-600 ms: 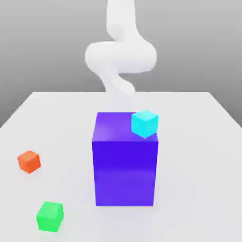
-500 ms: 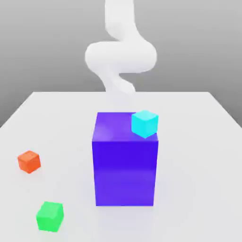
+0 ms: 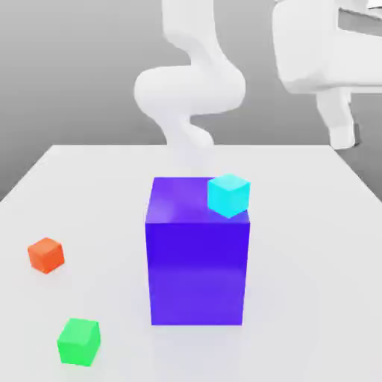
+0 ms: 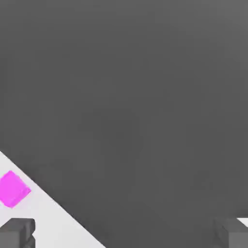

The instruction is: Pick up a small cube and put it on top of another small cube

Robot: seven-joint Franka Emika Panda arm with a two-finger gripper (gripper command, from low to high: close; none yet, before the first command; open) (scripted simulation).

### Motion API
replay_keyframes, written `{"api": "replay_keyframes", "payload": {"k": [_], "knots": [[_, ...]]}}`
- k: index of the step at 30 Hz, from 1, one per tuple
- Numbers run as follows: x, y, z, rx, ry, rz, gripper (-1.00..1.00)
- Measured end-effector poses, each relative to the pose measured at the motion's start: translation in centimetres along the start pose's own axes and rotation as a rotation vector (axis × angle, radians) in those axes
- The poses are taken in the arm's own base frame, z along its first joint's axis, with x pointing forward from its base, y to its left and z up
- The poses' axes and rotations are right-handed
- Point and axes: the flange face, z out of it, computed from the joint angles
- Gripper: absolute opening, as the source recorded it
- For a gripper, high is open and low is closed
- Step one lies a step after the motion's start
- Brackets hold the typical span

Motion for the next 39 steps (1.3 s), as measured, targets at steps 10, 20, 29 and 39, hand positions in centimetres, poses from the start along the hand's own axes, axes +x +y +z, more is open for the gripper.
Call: {"api": "replay_keyframes", "payload": {"k": [10,20,29,39], "knots": [[-4.2,-7.6,17.3,-0.013,-0.221,-0.393,0.0],[-12.0,-10.9,33.2,-0.017,-0.358,-0.65,-1.0],[-11.2,-11.2,31.0,-0.017,-0.36,-0.652,-1.0],[-7.0,9.1,23.3,-0.118,-0.346,-0.331,-1.0]]}}
